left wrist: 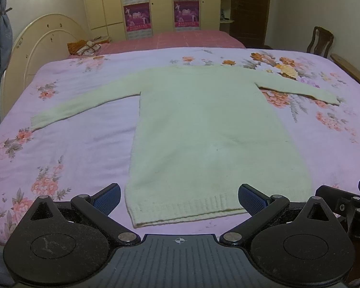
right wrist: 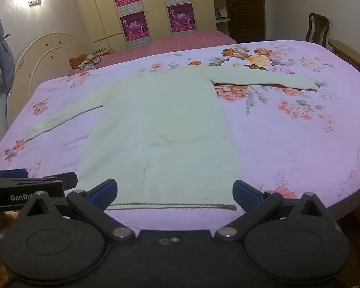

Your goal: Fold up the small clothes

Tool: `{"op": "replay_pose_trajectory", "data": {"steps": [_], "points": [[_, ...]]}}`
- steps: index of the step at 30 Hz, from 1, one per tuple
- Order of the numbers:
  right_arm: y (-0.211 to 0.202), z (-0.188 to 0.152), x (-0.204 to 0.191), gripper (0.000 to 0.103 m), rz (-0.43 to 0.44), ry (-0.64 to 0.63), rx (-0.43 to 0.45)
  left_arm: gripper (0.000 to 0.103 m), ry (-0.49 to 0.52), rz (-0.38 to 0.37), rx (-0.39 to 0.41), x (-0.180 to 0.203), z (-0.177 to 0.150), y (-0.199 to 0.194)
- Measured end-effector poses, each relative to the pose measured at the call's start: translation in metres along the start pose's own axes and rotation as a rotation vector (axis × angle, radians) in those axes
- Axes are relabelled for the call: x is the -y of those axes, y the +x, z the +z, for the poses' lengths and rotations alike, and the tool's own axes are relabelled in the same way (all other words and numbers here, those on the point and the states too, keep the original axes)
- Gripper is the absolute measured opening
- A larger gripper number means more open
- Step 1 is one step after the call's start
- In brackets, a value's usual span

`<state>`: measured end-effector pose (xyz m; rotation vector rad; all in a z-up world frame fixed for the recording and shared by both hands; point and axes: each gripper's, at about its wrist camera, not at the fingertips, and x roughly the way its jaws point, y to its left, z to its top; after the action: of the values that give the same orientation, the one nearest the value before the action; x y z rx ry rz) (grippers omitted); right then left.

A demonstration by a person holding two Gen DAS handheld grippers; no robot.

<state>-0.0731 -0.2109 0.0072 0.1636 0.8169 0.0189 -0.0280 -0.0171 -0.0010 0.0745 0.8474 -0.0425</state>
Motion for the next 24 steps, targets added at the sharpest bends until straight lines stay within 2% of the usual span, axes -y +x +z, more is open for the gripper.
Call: {"op": "replay_pose_trajectory", "data": {"steps": [24], "points": [[-0.0021, 0.0026, 0.0067, 0.102, -0.003, 0.017, -0.003, 0.103, -0.009, -0.007, -0.017, 0.0069, -0.0001, 0.0074]]}}
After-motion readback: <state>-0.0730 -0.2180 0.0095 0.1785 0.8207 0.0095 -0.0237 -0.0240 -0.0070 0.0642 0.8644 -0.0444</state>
